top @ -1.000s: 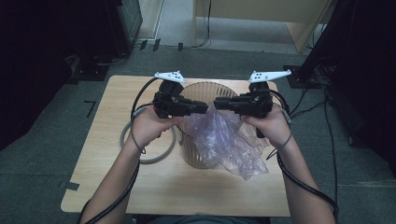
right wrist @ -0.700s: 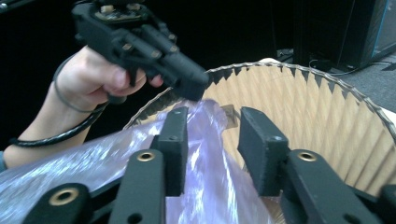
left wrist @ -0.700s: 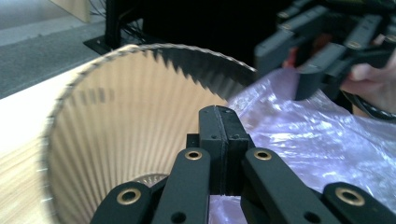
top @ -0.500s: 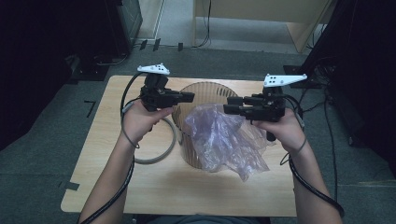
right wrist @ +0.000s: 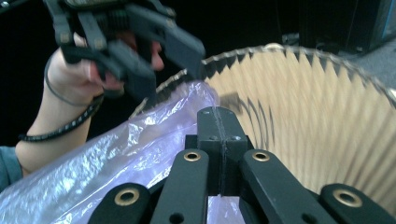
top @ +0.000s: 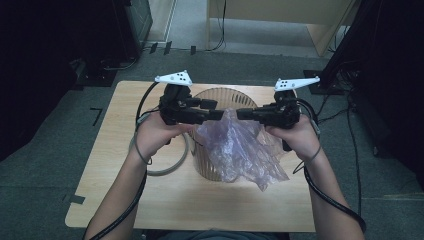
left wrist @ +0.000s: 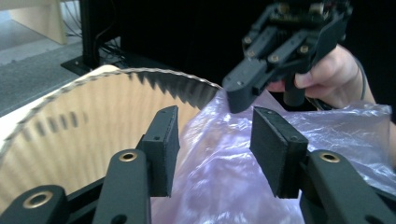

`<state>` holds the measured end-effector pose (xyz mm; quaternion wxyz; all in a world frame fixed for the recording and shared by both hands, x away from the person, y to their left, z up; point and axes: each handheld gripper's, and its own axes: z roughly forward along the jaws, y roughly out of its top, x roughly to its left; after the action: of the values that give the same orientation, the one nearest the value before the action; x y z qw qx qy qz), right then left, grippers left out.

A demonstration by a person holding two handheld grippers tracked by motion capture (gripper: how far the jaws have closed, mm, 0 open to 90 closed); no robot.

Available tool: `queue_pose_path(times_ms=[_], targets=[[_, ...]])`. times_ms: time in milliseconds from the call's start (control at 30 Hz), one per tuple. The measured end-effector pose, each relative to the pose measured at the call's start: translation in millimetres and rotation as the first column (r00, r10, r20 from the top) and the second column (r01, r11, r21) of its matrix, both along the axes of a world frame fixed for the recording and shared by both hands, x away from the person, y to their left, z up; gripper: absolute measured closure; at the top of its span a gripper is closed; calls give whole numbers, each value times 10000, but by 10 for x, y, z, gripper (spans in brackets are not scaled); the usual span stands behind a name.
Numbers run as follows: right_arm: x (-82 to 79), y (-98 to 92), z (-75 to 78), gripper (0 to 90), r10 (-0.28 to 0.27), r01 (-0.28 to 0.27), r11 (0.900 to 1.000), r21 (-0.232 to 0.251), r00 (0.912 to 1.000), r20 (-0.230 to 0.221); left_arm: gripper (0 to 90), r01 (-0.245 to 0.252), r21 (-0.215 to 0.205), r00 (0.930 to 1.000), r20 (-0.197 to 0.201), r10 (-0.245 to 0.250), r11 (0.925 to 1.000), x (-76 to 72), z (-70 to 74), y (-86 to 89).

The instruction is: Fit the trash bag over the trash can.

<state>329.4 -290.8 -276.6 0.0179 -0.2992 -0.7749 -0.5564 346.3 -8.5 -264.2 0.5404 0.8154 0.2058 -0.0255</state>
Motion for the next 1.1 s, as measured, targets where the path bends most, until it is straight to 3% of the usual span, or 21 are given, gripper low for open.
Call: queue_pose_path(times_ms=[67, 167, 233, 467, 633, 833, 1100], targets=[[6, 52, 21, 900, 112, -113, 9999, 73, 9999, 126, 552, 63, 322, 9999, -88, -60, 9995, -1, -24, -66], [12, 113, 32, 853, 265, -268, 9996, 64, 9991, 324, 789, 122, 697, 9993, -369, -97, 9975, 9, -54, -116], [3, 106, 36, 761, 259, -265, 9996, 118, 9986, 466, 879, 30, 694, 9995, -309, -9, 9976, 20, -60, -100], [-73, -140, 84, 590, -334, 269, 9981, 559, 9923, 1193, 896, -606, 29, 9968, -523, 607, 9982, 137, -46, 122], [-78, -323, 63, 503, -741, 657, 9960, 607, 9862, 1483, 896, -1081, -458, 9915, -776, 1044, 9931, 244, -53, 323], [-26, -473, 21, 454, -1114, 1006, 9920, 758, 9817, 1548, 896, -1553, -853, 9839, -1025, 1464, 9842, 341, -80, 508], [56, -461, -100, 421, -1050, 1004, 9944, 320, 9703, 2181, 895, -1903, -1058, 9754, -1335, 1757, 9760, 449, -156, 629]])
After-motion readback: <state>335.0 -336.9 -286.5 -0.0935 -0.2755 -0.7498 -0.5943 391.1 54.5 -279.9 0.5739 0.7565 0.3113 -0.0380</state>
